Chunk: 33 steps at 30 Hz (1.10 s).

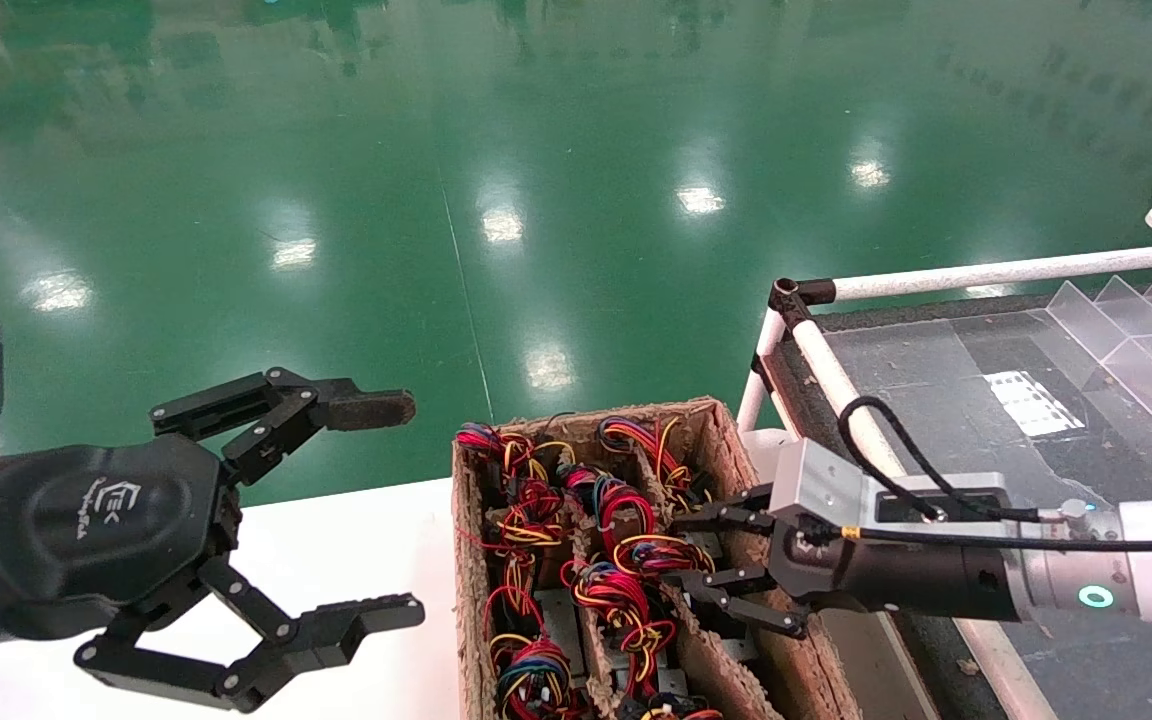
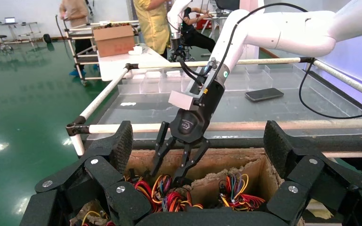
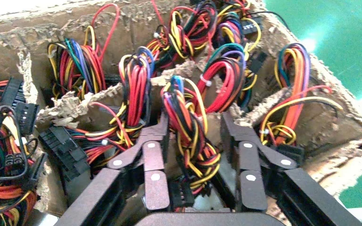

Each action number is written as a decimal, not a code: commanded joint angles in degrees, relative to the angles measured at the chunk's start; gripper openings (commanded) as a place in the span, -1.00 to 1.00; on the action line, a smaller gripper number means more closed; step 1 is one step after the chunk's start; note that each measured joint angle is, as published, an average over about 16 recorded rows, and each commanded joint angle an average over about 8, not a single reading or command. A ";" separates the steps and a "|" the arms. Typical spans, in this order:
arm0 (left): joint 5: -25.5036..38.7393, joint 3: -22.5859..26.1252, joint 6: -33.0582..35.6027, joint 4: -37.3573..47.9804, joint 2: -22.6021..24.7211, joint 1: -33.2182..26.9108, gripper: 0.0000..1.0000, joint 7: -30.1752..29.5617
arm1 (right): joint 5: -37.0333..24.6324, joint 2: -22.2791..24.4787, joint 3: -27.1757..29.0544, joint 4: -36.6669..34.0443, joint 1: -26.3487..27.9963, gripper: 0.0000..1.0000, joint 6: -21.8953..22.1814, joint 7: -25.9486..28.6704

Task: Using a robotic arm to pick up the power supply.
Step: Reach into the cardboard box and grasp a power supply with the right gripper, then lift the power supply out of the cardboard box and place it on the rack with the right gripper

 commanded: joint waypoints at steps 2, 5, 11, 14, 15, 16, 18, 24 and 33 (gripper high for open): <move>0.00 0.00 0.00 0.00 0.00 0.00 1.00 0.00 | 0.20 -0.37 -0.02 -0.33 -0.23 -1.00 -0.10 -0.85; 0.00 0.00 0.00 0.00 0.00 0.00 1.00 0.00 | 0.15 -0.66 -0.13 -0.44 -0.35 -1.00 -0.10 -1.24; 0.00 0.00 0.00 0.00 0.00 0.00 1.00 0.00 | 0.41 -0.69 0.05 -0.55 -0.52 -1.00 0.10 -1.37; 0.00 0.00 0.00 0.00 0.00 0.00 1.00 0.00 | 0.68 -0.59 0.21 -0.51 -0.65 -1.00 0.15 -1.30; 0.00 0.00 0.00 0.00 0.00 0.00 1.00 0.00 | 0.76 -0.57 0.24 -0.48 -0.70 -1.00 0.15 -1.28; 0.00 0.00 0.00 0.00 0.00 0.00 1.00 0.00 | 0.83 -0.56 0.26 -0.46 -0.76 -1.00 0.15 -1.25; 0.00 0.00 0.00 0.00 0.00 0.00 1.00 0.00 | 1.00 -0.55 0.34 -0.44 -0.89 -1.00 0.21 -1.22; 0.00 0.01 0.00 0.00 0.00 0.00 1.00 0.00 | 2.49 -0.14 1.37 -0.29 -1.39 -1.00 0.75 -1.36; 0.00 0.01 0.00 0.00 0.00 0.00 1.00 0.00 | 7.46 2.05 4.96 1.09 -1.76 -1.00 1.37 -1.75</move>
